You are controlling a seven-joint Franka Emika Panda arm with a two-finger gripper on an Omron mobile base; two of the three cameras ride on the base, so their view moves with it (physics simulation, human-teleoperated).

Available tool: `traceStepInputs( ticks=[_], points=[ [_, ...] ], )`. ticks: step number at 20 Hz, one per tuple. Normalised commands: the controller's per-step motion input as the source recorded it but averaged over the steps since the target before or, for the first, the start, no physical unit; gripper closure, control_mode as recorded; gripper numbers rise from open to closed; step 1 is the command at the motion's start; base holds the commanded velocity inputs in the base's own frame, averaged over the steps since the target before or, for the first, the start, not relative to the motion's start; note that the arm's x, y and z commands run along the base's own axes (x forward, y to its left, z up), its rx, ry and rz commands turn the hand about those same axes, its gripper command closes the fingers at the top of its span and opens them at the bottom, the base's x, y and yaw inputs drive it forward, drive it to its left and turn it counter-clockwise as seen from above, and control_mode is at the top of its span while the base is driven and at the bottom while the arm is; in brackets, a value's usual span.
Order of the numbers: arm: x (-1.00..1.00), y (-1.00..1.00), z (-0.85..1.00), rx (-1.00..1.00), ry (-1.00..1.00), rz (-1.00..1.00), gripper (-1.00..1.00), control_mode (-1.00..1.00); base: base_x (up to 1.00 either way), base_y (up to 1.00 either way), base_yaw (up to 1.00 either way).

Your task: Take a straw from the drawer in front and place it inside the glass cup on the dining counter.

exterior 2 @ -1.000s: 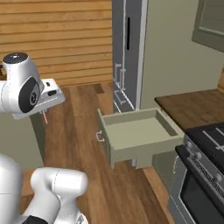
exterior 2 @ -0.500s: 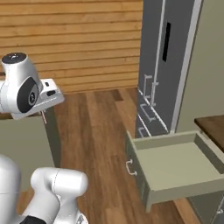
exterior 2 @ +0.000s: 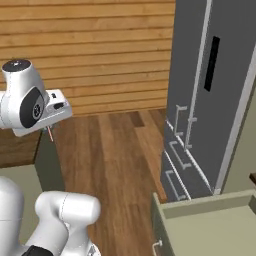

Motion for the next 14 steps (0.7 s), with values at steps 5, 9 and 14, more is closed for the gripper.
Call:
traceStepInputs(
  ticks=[5,9,14],
  points=[
    [0.0,0.0,0.0,0.0,0.0,0.0,1.0,1.0,1.0,0.0,0.02],
    [0.0,0.0,0.0,0.0,0.0,0.0,1.0,1.0,1.0,0.0,0.03],
    [0.0,0.0,0.0,0.0,0.0,0.0,1.0,1.0,1.0,0.0,0.03]
  ],
)
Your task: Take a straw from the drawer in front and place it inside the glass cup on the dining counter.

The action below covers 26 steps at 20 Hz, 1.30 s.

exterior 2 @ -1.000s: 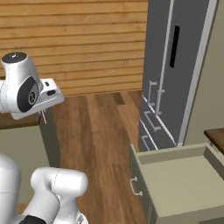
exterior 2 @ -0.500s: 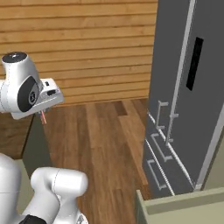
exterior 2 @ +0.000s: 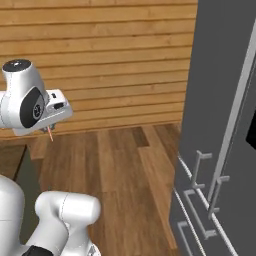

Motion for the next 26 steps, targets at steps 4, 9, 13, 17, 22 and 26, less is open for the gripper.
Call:
traceStepInputs(
  ticks=[4,9,13,17,22,26],
  points=[
    [0.0,0.0,0.0,0.0,0.0,0.0,1.0,1.0,1.0,0.0,0.04],
    [0.0,0.0,0.0,0.0,0.0,0.0,1.0,1.0,1.0,0.0,0.11],
    [0.0,0.0,0.0,0.0,0.0,0.0,1.0,1.0,1.0,0.0,0.3],
    [0.0,0.0,0.0,0.0,0.0,0.0,1.0,1.0,1.0,0.0,0.53],
    [0.0,0.0,0.0,0.0,0.0,0.0,1.0,1.0,1.0,0.0,0.6],
    [0.0,0.0,0.0,0.0,0.0,0.0,1.0,1.0,1.0,0.0,0.61]
  ],
)
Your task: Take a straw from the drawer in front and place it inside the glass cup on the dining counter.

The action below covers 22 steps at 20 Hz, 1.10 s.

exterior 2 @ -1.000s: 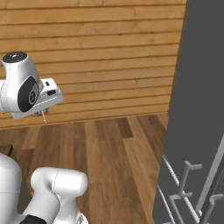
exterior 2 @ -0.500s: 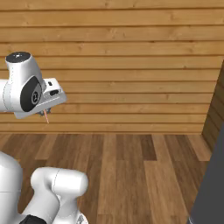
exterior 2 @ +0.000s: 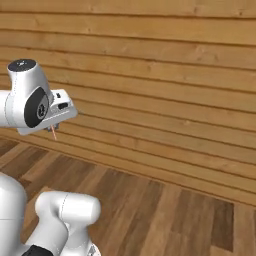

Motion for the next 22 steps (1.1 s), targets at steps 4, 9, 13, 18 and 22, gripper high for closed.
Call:
traceStepInputs(
  ticks=[4,9,13,18,22],
  points=[
    [0.0,0.0,0.0,0.0,0.0,0.0,1.0,1.0,1.0,0.0,0.62],
    [0.0,0.0,0.0,0.0,0.0,0.0,1.0,1.0,1.0,0.0,0.63],
    [0.0,0.0,0.0,0.0,0.0,0.0,1.0,1.0,1.0,-0.01,0.66],
    [0.0,0.0,0.0,0.0,0.0,0.0,1.0,1.0,0.94,0.0,0.71],
    [0.0,0.0,0.0,0.0,0.0,0.0,1.0,1.0,0.88,-0.02,0.73]
  ],
)
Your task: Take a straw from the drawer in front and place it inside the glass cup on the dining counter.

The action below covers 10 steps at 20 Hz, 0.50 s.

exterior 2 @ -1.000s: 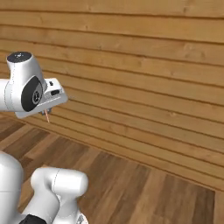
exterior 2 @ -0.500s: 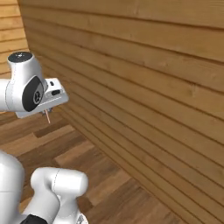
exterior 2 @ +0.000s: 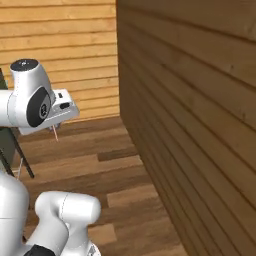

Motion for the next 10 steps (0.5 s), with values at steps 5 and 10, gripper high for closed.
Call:
traceStepInputs(
  ticks=[5,10],
  points=[
    [0.0,0.0,0.0,0.0,0.0,0.0,1.0,1.0,0.83,-0.07,0.74],
    [0.0,0.0,0.0,0.0,0.0,0.0,1.0,1.0,0.73,-0.05,0.75]
  ],
)
